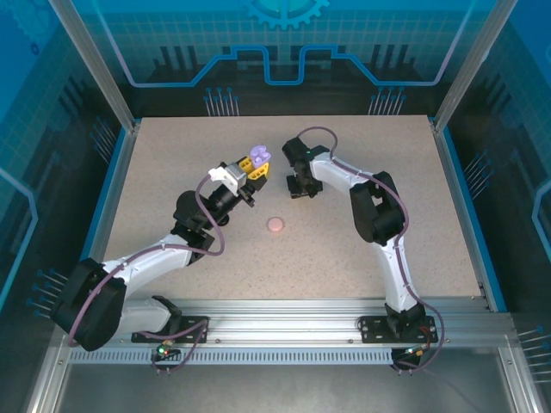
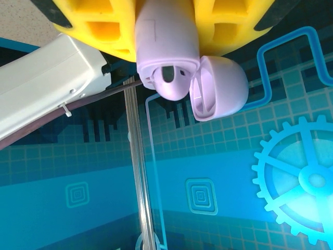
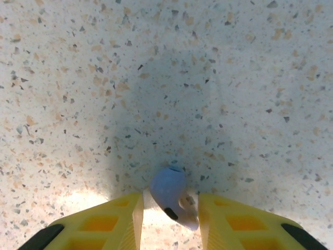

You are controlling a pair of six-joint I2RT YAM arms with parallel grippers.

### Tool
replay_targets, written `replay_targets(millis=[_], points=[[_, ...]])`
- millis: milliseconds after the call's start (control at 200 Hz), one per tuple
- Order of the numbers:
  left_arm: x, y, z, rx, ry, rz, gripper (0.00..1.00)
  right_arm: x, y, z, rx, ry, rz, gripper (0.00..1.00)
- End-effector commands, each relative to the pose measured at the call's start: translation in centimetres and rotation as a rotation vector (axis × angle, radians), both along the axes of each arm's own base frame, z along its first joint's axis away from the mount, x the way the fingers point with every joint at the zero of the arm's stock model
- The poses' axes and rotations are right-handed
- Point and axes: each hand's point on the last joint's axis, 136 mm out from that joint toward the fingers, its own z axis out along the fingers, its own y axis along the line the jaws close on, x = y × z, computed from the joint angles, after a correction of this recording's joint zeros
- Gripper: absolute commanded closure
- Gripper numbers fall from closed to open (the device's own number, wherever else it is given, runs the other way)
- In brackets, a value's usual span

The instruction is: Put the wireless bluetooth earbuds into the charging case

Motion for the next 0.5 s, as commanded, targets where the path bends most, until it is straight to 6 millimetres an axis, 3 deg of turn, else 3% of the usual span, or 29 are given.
replay_targets(millis=[0,70,85,135,495], points=[[-0.6,0.4,2.4,-0.038,-0.049,0.0,1.0,0.3,0.6,0.6,-0.018,-0.001,0.034,0.66],[-0.6,0.4,2.3,-0.034,-0.048,0.0,1.0,0.7,0.8,1.1,-0.025,-0.009,0.053,0.67],[-0.6,0.4,2.4,-0.035,-0.05,0.001,1.0,0.6,0.7,0.1,-0.038,0.009,0.057,0.67],[-0.6,0.4,2.4,-0.032,-0.051,0.0,1.0,0.6,0.6,-0.4,-0.055,0.021,0.07,0.67],[-0.6,0.3,2.7,-0.029,-0.055,0.001,1.0,0.2,-0.1,-1.7,-0.112,0.048,0.157,0.68]])
